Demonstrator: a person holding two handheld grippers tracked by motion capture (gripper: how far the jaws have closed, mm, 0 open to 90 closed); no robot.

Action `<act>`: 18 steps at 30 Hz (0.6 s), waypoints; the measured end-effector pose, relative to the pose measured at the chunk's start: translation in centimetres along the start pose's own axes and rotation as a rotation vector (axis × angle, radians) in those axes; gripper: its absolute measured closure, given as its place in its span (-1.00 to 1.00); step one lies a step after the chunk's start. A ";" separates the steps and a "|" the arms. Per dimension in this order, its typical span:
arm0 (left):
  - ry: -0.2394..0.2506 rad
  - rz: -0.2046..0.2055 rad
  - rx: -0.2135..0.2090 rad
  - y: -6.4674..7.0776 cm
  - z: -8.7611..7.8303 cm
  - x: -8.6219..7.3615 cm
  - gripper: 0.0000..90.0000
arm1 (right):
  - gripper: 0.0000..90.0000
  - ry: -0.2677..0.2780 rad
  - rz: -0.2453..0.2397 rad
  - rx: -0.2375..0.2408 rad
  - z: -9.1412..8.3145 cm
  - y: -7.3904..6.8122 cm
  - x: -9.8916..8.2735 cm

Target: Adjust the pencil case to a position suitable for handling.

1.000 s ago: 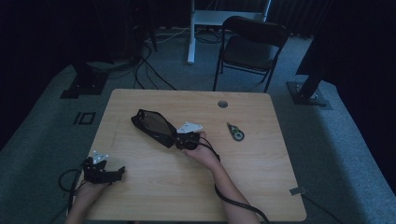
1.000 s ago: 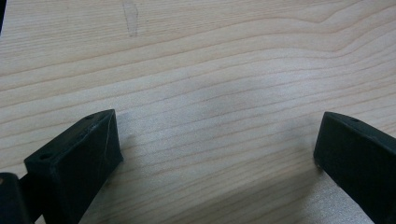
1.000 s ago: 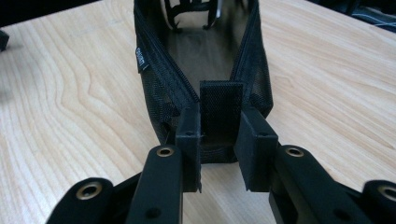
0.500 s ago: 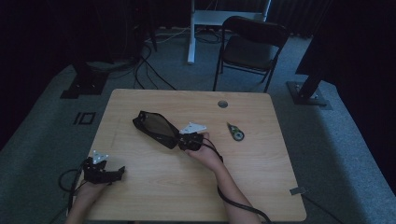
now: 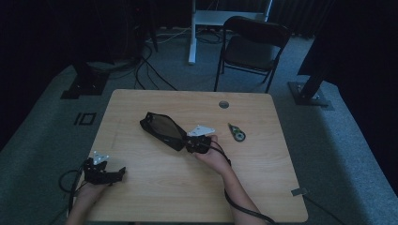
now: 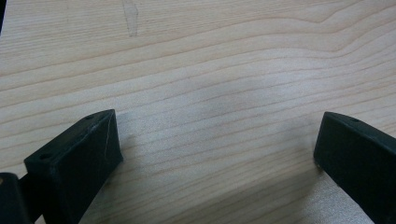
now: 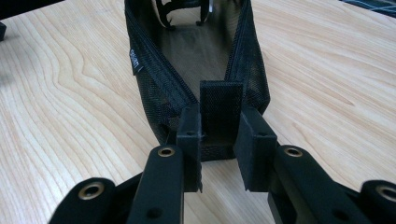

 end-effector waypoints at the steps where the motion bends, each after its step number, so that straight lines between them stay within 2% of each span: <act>1: 0.000 0.000 0.000 0.0 0.0 0.0 -0.98 | 0.62 0.001 0.002 -0.004 -0.1 0.1 -0.1; 18: 0.000 0.000 0.000 0.0 0.0 0.0 -0.98 | 0.62 -0.007 0.033 -0.044 -2.2 2.1 -1.5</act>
Point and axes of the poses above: each handheld gripper's, and its own axes: z roughly forward along the jaws, x roughly out of its top, y roughly to its right, the point moved 7 cm from there along z, roughly forward along the jaws, and after that the axes turned 12 degrees about -x, right-handed, at the moved point
